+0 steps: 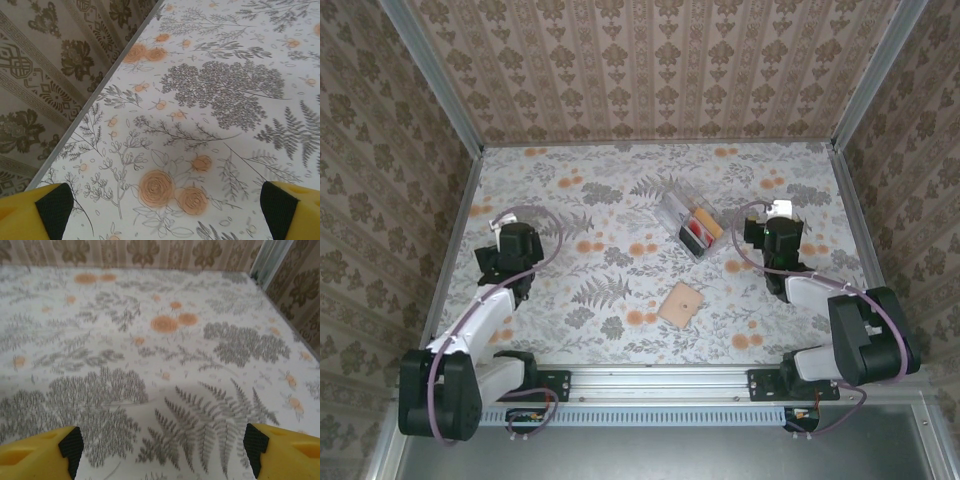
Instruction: Put the credit cards into the card holder
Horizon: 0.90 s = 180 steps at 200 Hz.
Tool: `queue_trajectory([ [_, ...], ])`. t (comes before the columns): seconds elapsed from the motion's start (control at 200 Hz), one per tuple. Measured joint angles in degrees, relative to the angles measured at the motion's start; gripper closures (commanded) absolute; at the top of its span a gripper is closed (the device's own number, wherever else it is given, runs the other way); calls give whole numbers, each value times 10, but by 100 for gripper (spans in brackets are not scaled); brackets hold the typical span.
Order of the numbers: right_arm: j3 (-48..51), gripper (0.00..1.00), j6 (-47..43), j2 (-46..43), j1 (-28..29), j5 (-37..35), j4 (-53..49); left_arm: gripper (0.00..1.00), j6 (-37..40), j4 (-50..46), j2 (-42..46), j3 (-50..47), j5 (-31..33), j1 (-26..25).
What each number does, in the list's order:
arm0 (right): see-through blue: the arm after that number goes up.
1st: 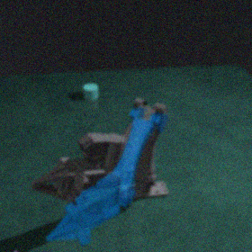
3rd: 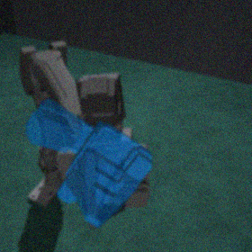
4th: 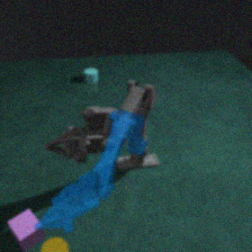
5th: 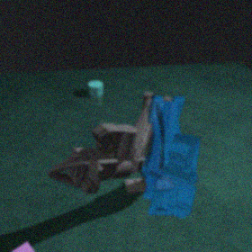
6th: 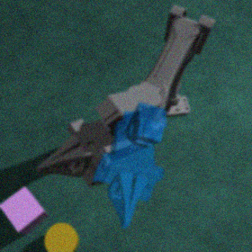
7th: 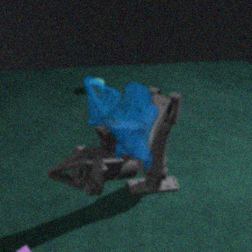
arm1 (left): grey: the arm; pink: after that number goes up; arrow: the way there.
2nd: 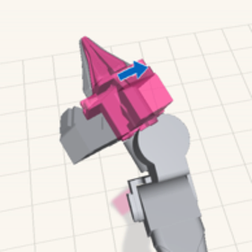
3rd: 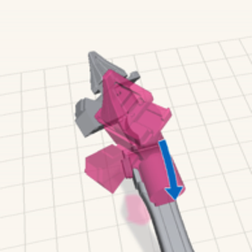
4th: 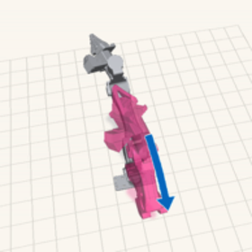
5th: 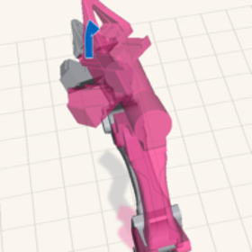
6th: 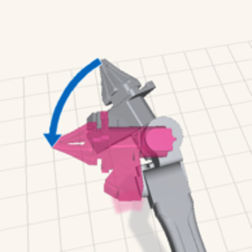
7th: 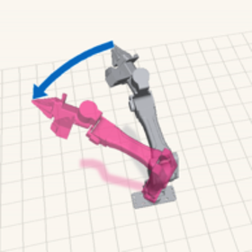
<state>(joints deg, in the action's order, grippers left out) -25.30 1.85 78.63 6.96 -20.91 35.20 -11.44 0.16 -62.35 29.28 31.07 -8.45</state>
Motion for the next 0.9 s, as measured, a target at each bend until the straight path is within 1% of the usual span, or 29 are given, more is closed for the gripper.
queue_trajectory([
  [0.07,19,12,0,28,-8,4,73,0,11,34,-22,-6,-6,10],
  [0.185,31,10,1,80,-20,17,106,0,30,105,-62,-23,-21,15],
  [0.2,32,8,1,84,-22,17,110,0,33,115,-66,-25,-24,15],
  [0.22,33,4,2,89,-24,18,113,0,36,130,-73,-30,-27,15],
  [0.26,33,1,5,93,-26,19,114,0,43,155,-85,-37,-33,15],
  [0.495,33,0,13,93,-31,21,144,0,87,293,-160,-43,-88,28],
  [0.66,33,0,13,93,-31,21,146,0,113,433,-238,-57,-140,41],
  [0.75,33,0,14,93,-31,21,148,0,115,453,-260,-73,-164,48],
  [0.9,33,0,14,93,-31,21,149,0,115,481,-261,-79,-179,60],
])
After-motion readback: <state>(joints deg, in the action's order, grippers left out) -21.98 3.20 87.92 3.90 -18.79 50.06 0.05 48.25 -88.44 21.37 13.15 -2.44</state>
